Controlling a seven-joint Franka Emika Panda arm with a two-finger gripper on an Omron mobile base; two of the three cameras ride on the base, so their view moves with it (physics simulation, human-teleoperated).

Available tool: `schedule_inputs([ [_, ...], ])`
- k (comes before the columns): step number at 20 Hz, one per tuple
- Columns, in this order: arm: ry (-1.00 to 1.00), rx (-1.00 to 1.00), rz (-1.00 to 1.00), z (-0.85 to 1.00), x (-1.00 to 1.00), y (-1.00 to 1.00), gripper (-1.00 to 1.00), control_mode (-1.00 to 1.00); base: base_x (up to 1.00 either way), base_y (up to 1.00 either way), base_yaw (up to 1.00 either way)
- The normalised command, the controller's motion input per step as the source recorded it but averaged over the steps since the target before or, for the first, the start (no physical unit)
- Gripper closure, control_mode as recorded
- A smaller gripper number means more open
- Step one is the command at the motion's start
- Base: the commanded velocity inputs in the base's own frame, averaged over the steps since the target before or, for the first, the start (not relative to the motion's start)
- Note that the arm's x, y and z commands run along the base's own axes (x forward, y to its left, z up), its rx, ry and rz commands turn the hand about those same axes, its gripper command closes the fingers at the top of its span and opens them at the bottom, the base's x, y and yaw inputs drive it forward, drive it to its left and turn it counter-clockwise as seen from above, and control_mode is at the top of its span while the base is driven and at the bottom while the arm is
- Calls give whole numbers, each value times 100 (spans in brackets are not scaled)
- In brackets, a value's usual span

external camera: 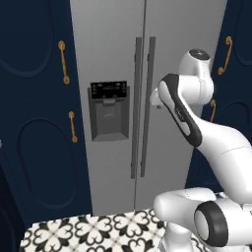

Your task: Take the strawberry from the fridge and place it on top of the pancake, located on the dining counter.

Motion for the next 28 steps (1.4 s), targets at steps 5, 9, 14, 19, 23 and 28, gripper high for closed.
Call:
schedule_inputs([
  [5,-17,0,-6,-2,64,-28,-100,-100,0,0,0],
  [9,0,1,-19,-12,62,-27,-100,-100,0,0,0],
  [14,-1,0,-8,-30,62,-7,-100,-100,0,0,0],
  [19,-17,0,1,-30,40,0,-100,-100,0,0,0],
  [23,-11,0,7,-20,21,0,-100,-100,0,0,0],
  [28,0,0,1,-1,33,0,-100,-100,0,0,0],
])
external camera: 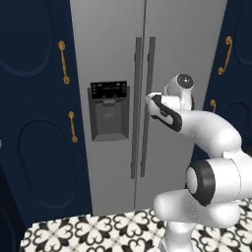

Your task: Take the strawberry from the fridge and place it on top of the pancake, located on the dining counter.

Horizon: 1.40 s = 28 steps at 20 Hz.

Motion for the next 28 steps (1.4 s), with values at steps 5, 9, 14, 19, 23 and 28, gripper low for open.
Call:
schedule_inputs([
  [5,2,0,0,0,48,0,-100,-100,0,0,0],
  [9,0,0,0,-7,50,0,-100,-100,0,0,0],
  [14,-13,0,0,-36,28,0,-100,-100,0,0,0],
  [19,-2,0,0,-11,55,0,-100,-100,0,0,0],
  [23,2,0,0,0,62,0,-100,-100,0,0,0],
  [28,0,0,0,-14,53,0,-100,-100,0,0,0],
])
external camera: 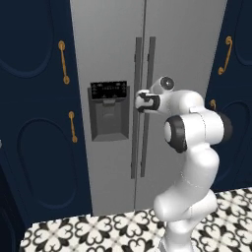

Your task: Take the strawberry from the fridge and place it on top of the pancake, located on the dining counter.

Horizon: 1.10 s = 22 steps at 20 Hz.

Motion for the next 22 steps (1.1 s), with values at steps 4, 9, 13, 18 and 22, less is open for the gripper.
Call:
schedule_inputs([
  [4,0,0,0,-15,54,0,-100,-100,0,0,0],
  [9,0,0,0,-20,61,0,-100,-100,0,0,0],
  [13,0,0,0,-22,62,0,-100,-100,0,0,0],
  [18,0,0,0,-27,58,0,100,-100,0,0,0],
  [22,0,0,0,-26,47,0,100,-100,0,0,0],
])
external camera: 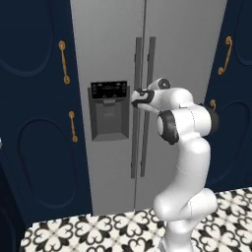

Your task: Take the strawberry from the fridge and place it on top of the pancake, located on the dining counter.

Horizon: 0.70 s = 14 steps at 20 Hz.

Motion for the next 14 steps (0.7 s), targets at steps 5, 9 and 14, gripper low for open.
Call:
schedule_inputs([
  [5,0,1,0,-2,-29,-30,100,-100,0,0,0],
  [9,0,5,0,0,-100,-78,100,-100,0,0,0],
  [14,0,6,0,0,-100,-82,100,-100,0,0,0],
])
